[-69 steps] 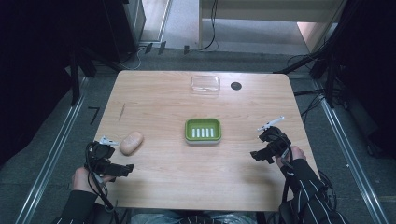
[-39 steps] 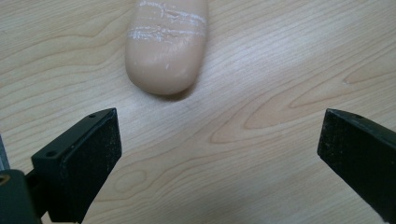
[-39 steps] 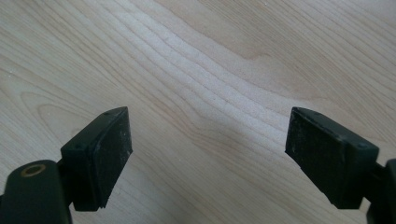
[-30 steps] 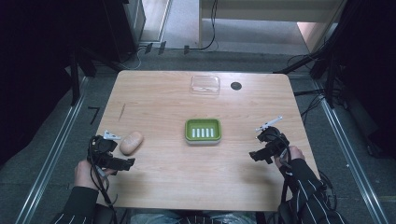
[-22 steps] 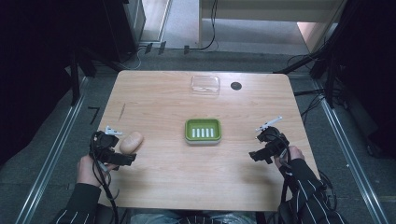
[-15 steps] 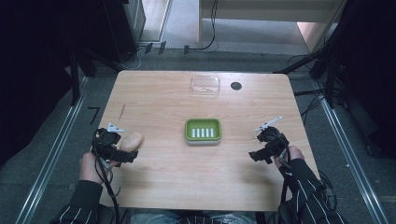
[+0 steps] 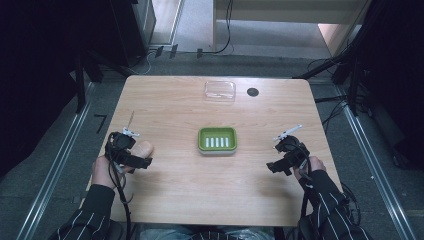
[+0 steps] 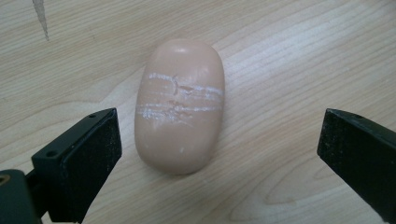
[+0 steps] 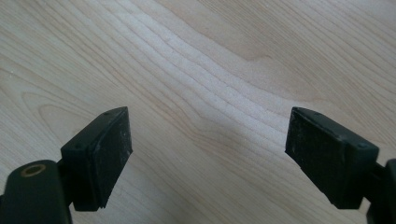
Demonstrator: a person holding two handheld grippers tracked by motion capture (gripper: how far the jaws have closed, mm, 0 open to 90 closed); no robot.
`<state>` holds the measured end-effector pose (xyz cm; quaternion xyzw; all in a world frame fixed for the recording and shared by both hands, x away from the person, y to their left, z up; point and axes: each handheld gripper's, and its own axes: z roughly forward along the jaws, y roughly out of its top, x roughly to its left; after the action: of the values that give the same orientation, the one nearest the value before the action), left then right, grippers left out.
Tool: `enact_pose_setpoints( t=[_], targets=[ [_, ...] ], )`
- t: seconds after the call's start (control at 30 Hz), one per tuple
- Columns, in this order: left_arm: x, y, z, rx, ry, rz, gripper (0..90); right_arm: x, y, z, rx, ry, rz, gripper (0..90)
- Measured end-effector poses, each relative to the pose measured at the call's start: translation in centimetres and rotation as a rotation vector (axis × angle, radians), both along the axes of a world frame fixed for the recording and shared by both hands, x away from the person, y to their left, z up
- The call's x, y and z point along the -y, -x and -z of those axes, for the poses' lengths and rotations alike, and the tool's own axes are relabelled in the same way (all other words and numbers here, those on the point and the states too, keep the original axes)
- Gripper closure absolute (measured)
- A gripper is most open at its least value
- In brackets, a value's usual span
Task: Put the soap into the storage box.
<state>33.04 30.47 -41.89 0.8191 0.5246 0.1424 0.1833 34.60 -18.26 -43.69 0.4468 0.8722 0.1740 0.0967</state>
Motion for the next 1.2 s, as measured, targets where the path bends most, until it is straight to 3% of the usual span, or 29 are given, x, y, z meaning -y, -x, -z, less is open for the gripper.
enact_pose_setpoints(
  t=[0.47,0.87,1.2],
  targets=[
    [-0.1,-1.9,0.6,-0.025,-0.016,0.004,0.8,0.0,-0.1,0.0,0.000,0.003,-0.006,15.4],
    [0.2,-3.5,1.2,-0.095,-0.029,0.042,0.8,0.0,-0.1,0.0,-0.004,0.003,-0.002,15.4],
    [-0.3,-4.4,1.2,-0.125,-0.018,0.040,0.8,-0.1,0.0,0.0,-0.006,0.001,0.001,15.4]
  ],
)
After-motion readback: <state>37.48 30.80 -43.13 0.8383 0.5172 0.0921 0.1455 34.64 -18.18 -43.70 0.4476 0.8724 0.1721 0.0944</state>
